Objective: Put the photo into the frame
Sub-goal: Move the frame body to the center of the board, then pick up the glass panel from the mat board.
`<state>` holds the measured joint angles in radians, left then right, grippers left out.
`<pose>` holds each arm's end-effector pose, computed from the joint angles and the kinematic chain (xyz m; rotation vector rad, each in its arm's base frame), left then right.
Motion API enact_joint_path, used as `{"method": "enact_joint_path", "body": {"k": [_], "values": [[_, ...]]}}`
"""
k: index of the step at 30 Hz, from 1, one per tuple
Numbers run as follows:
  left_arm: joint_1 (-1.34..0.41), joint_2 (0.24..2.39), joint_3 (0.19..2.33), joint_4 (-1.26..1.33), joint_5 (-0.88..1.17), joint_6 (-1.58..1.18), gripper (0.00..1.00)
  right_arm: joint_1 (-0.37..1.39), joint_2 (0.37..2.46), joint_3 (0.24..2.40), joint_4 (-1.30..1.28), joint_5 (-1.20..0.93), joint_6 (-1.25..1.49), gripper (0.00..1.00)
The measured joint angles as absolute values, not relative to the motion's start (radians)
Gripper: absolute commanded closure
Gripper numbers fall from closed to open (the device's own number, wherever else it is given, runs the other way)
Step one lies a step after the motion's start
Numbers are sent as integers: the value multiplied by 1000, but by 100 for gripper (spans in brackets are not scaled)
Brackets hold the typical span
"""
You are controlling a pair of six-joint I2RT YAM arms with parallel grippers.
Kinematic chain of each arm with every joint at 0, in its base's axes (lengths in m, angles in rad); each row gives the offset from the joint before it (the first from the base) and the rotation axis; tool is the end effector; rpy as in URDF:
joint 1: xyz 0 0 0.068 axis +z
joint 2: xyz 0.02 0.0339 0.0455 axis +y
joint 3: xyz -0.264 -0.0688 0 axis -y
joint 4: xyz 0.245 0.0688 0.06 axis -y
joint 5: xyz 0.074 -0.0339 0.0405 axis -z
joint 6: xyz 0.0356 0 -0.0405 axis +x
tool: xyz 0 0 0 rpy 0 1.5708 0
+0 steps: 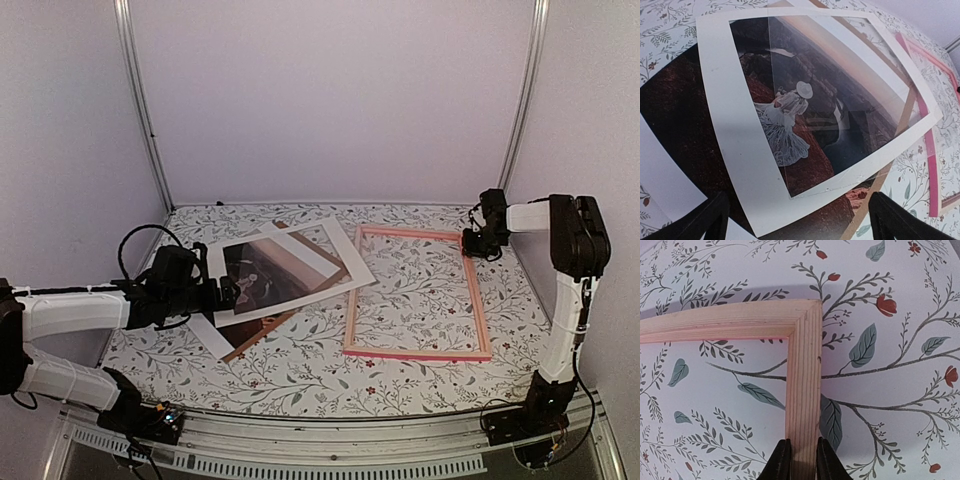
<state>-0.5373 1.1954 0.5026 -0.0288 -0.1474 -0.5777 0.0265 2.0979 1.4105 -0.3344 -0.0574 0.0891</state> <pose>0.2020 -0.1143 0.1767 -0.1241 2.3140 -0.4089 0.4372 0.0136 0.1391 0.0602 2.5938 0.1166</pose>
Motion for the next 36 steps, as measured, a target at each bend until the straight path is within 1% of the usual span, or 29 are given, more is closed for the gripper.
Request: {"method": "enact_joint_path", "body": {"k": [2, 5, 7, 11, 17, 20, 28, 36], "values": [[-538, 1197, 503, -30, -148, -576, 0, 26, 2099, 1412, -334, -63, 83, 51], [-538, 1203, 503, -30, -149, -575, 0, 28, 2097, 1397, -331, -66, 73, 38], [-538, 1211, 503, -30, -151, -574, 0, 34, 2079, 1374, -319, -66, 72, 31], [-539, 1218, 503, -32, -155, -572, 0, 55, 1970, 1288, -316, -63, 91, 23], [-539, 1217, 503, -31, -166, -571, 0, 148, 1784, 1219, -284, -73, 125, 22], [-539, 1214, 503, -31, -166, -570, 0, 210, 1746, 1207, -255, -128, 150, 23], [-539, 1192, 503, -31, -164, -568, 0, 342, 1803, 1170, -175, -340, 242, 26], [-541, 1179, 503, -31, -160, -569, 0, 367, 1895, 1088, -67, -519, 343, 29]]}}
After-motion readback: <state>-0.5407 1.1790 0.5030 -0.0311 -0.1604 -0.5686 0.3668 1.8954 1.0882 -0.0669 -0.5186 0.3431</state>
